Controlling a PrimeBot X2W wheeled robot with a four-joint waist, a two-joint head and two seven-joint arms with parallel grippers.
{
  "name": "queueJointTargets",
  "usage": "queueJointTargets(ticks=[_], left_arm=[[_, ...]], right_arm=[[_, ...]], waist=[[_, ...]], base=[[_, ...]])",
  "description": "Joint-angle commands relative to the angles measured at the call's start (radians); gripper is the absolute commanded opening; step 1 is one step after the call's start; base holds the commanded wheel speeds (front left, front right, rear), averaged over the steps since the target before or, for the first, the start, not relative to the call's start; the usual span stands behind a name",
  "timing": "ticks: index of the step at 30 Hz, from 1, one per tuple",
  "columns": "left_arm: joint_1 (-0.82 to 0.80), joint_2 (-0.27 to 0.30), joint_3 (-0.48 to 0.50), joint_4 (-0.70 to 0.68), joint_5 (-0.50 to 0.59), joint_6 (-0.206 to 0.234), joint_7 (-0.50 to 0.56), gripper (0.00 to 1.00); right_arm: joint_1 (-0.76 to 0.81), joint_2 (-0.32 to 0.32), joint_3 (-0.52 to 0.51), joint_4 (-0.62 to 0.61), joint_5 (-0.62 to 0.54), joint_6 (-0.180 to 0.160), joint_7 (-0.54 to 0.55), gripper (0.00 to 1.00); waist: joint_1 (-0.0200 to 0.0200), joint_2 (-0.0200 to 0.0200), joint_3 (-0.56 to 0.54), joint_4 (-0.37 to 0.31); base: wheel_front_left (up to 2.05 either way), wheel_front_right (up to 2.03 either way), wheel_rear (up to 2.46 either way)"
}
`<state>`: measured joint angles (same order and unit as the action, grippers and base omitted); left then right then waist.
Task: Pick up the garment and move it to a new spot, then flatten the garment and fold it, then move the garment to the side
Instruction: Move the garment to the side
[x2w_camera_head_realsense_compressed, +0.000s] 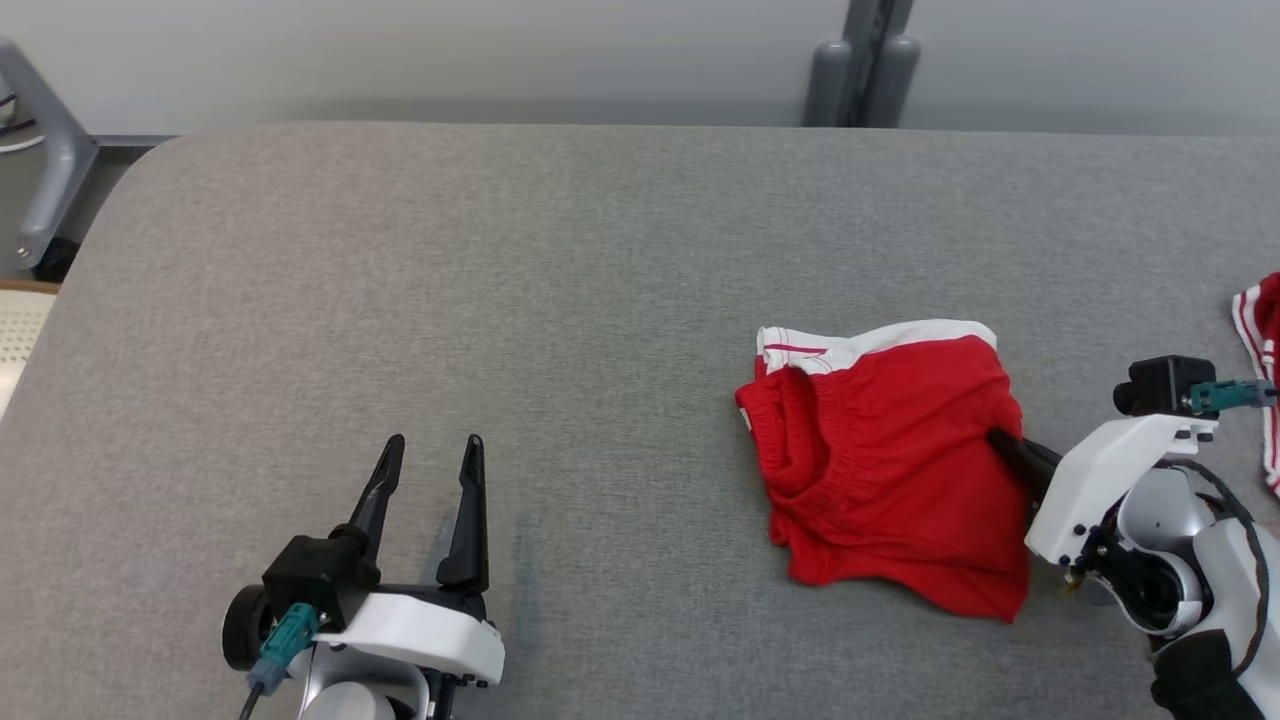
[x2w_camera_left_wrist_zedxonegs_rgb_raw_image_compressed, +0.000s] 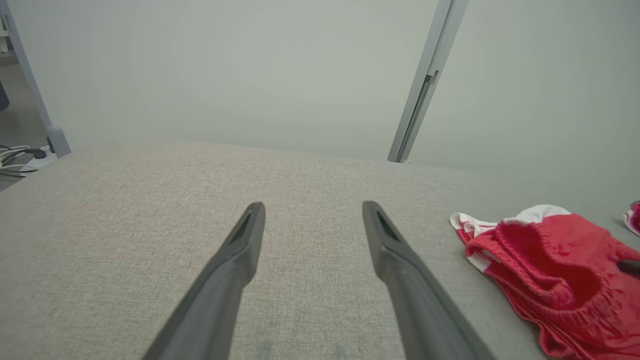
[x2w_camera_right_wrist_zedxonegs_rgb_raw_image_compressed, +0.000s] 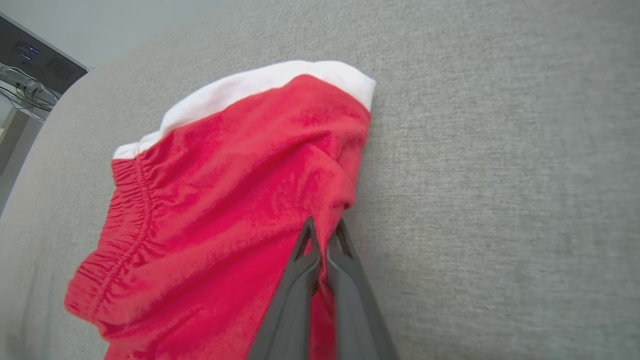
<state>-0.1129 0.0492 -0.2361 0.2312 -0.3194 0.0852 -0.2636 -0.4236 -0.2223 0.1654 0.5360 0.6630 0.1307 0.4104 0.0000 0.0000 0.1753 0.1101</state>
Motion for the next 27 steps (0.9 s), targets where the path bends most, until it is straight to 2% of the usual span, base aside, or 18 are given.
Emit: queueJointTargets(ticks=[1,10,17,22,27], left_arm=[[-0.018,0.003,0.008,-0.005,0.009,-0.004,-0.001,1.00],[-0.020,0.003,0.016,-0.003,0.041,-0.016,-0.001,1.00],[-0.030,0.004,0.018,0.006,0.066,-0.029,-0.001,1.00],[-0.046,0.004,0.010,0.018,0.081,-0.039,-0.001,1.00],[-0.050,0.004,0.001,0.030,0.084,-0.045,-0.001,1.00]], right_arm=[[-0.013,-0.024,0.000,-0.007,0.007,0.000,0.001,0.00],[-0.017,-0.096,-0.023,-0.060,0.002,0.000,0.013,0.00],[-0.001,-0.101,-0.046,-0.091,-0.005,0.000,0.016,0.00],[0.011,-0.093,-0.057,-0.101,-0.016,0.000,0.008,0.00],[0.005,-0.091,-0.056,-0.099,-0.034,0.000,0.002,0.00]], waist=[[0.0000,0.0000,0.000,-0.045],[0.0000,0.0000,0.011,-0.198],[0.0000,0.0000,0.030,-0.284],[0.0000,0.0000,0.039,-0.314],[0.0000,0.0000,0.033,-0.306]], base=[[0.00,0.00,0.00],[0.00,0.00,0.00],[0.00,0.00,0.00],[0.00,0.00,0.00],[0.00,0.00,0.00]])
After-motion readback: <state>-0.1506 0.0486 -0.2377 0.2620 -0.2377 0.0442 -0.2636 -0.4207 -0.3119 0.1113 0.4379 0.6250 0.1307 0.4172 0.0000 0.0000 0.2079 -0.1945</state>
